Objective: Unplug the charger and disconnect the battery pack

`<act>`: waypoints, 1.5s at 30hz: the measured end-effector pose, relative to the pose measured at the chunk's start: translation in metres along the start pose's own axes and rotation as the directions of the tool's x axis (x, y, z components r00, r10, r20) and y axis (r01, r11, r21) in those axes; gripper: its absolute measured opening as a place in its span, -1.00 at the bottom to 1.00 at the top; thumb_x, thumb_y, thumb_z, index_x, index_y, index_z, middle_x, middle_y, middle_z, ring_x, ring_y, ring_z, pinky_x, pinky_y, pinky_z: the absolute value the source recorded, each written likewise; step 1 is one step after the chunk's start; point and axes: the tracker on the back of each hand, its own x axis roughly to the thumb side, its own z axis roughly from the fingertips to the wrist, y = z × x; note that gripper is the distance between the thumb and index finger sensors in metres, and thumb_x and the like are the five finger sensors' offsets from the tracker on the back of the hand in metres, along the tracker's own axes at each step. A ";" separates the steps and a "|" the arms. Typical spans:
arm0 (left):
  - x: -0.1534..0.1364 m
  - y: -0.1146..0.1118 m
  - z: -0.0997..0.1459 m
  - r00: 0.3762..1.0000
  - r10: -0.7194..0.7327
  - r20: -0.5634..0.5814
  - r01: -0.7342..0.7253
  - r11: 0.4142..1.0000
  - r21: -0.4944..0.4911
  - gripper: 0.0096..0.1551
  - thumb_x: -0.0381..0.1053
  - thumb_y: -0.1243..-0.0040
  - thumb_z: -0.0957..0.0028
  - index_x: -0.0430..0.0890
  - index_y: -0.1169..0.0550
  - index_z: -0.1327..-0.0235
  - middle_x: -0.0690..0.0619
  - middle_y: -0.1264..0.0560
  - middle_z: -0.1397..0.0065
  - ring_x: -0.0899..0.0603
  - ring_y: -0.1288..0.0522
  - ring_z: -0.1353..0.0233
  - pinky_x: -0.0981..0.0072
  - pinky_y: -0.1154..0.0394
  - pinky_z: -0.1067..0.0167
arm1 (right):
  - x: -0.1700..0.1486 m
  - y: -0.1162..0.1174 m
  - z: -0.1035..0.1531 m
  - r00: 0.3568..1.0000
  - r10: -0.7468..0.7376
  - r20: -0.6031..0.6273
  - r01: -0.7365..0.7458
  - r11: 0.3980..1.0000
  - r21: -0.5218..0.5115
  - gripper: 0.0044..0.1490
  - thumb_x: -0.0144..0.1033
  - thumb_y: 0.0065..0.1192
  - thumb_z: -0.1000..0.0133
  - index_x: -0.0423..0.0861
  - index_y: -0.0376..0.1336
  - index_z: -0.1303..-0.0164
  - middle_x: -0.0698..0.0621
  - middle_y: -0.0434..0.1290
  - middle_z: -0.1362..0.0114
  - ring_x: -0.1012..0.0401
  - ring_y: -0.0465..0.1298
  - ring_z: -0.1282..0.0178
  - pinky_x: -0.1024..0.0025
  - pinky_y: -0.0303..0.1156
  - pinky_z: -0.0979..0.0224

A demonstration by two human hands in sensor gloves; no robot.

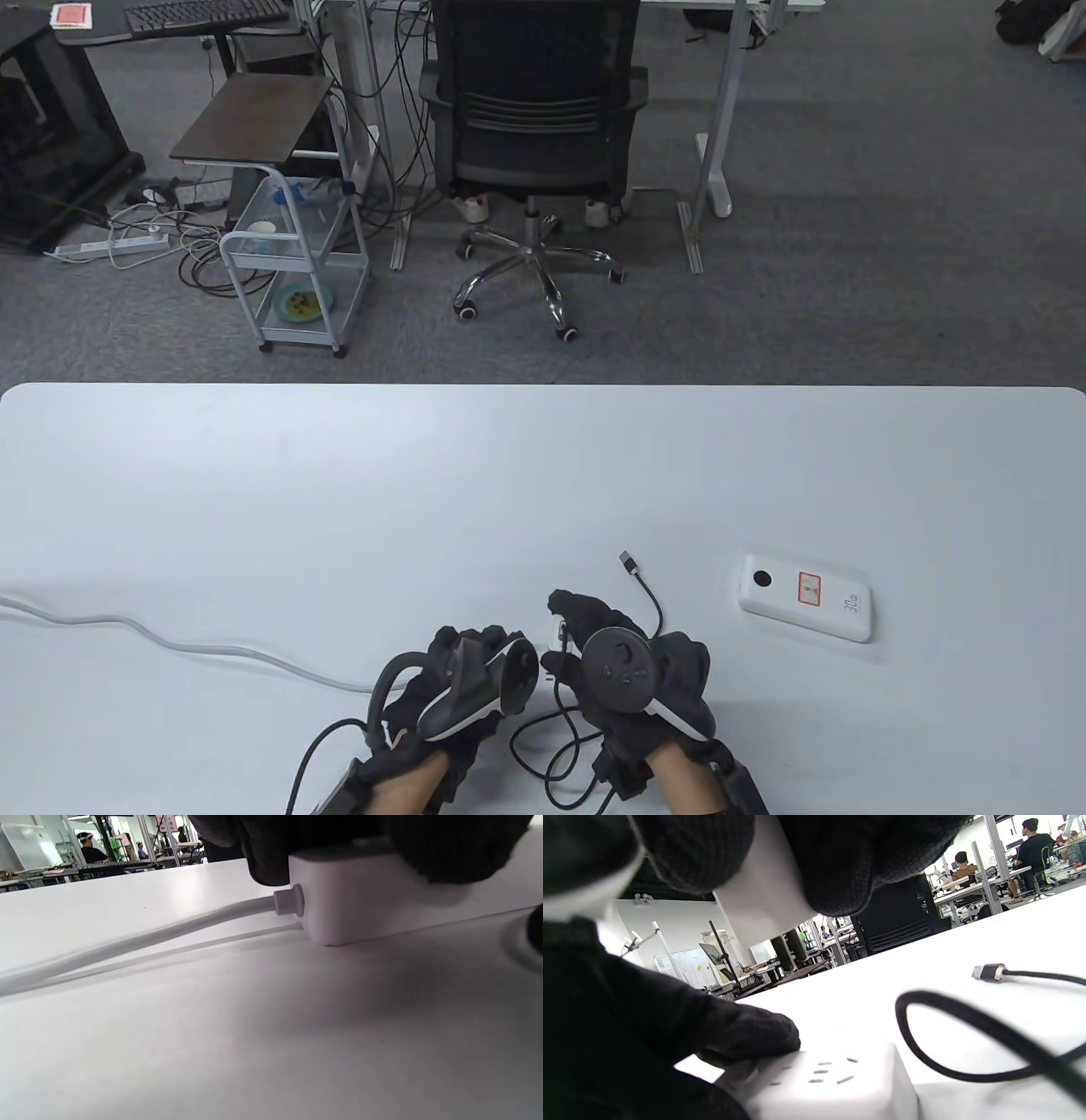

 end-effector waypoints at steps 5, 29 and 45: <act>0.004 -0.002 0.004 0.998 -0.060 -0.020 0.060 0.997 0.046 -0.15 0.39 -0.24 0.13 0.34 -0.35 -0.54 0.27 -0.41 -0.68 0.00 -0.52 -0.67 0.12 -0.30 -0.68 | 0.002 -0.016 0.011 1.000 0.014 0.016 -0.013 0.998 -0.058 -0.12 0.03 0.14 0.05 0.03 0.05 -0.50 0.00 0.32 -0.55 0.10 0.49 -0.35 0.00 0.32 -0.46; -0.034 0.007 0.013 0.996 0.089 0.002 -0.088 0.990 0.113 -0.06 0.46 -0.32 0.26 0.35 -0.39 -0.51 0.29 -0.44 -0.65 0.03 -0.54 -0.65 0.14 -0.32 -0.67 | -0.057 -0.050 0.024 0.991 0.015 -0.135 -0.030 0.994 -0.107 -0.12 0.03 0.16 0.03 0.01 0.06 -0.51 -0.02 0.33 -0.55 0.07 0.48 -0.37 -0.03 0.29 -0.49; -0.031 0.007 0.015 0.996 0.091 0.008 -0.091 0.988 0.128 -0.09 0.49 -0.24 0.23 0.33 -0.41 -0.51 0.29 -0.46 -0.64 0.02 -0.54 -0.64 0.14 -0.32 -0.67 | -0.090 -0.063 0.032 0.936 0.224 -0.270 -0.234 0.972 -0.002 -0.12 0.05 0.19 0.03 0.05 0.09 -0.52 -0.01 0.34 -0.56 0.07 0.49 -0.37 -0.02 0.25 -0.52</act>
